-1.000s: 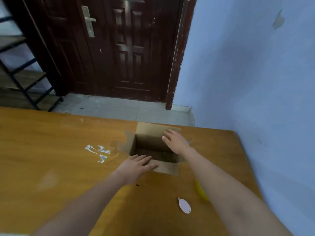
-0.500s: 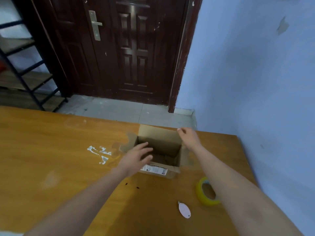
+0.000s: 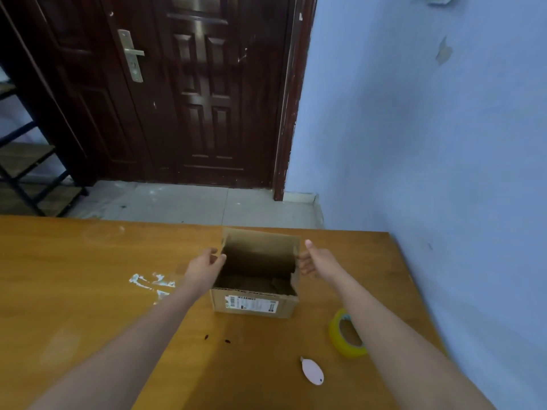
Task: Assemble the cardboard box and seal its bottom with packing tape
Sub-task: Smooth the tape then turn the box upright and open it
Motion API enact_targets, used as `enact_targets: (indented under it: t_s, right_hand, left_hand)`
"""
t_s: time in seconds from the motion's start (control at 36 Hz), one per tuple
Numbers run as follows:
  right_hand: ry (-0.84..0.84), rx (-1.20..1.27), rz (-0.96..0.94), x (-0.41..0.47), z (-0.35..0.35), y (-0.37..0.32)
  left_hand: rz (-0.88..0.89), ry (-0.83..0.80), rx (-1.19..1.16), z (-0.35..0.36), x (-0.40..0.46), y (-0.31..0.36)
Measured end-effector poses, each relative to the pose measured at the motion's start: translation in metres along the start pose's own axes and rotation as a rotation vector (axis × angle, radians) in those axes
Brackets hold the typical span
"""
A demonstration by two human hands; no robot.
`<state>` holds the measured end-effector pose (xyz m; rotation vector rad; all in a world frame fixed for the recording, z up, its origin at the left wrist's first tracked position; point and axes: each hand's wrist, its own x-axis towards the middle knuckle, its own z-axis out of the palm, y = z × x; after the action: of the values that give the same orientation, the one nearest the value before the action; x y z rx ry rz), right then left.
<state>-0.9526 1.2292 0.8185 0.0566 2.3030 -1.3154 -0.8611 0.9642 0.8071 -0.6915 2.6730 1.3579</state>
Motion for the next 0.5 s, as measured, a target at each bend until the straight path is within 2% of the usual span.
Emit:
enact_targets:
  t_s: [0.17, 0.31, 0.36, 0.42, 0.5]
  right_hand:
    - [-0.131, -0.279, -0.01, -0.001, 0.021, 0.002]
    - [-0.145, -0.359, -0.045, 0.002, 0.026, 0.003]
    - [-0.103, -0.349, -0.049, 0.005, 0.026, 0.004]
    - [-0.014, -0.331, -0.062, 0.007, 0.026, 0.005]
    - [0.206, -0.342, -0.119, 0.01, 0.026, 0.006]
  left_hand:
    - [0.196, -0.149, 0.183, 0.001, -0.009, -0.017]
    - [0.27, -0.313, 0.2, -0.015, -0.013, -0.032]
    - [0.264, -0.351, 0.262, -0.02, -0.012, -0.035]
    - [0.296, -0.311, 0.365, -0.018, -0.011, -0.036]
    - [0.31, -0.218, 0.314, -0.012, -0.009, -0.031]
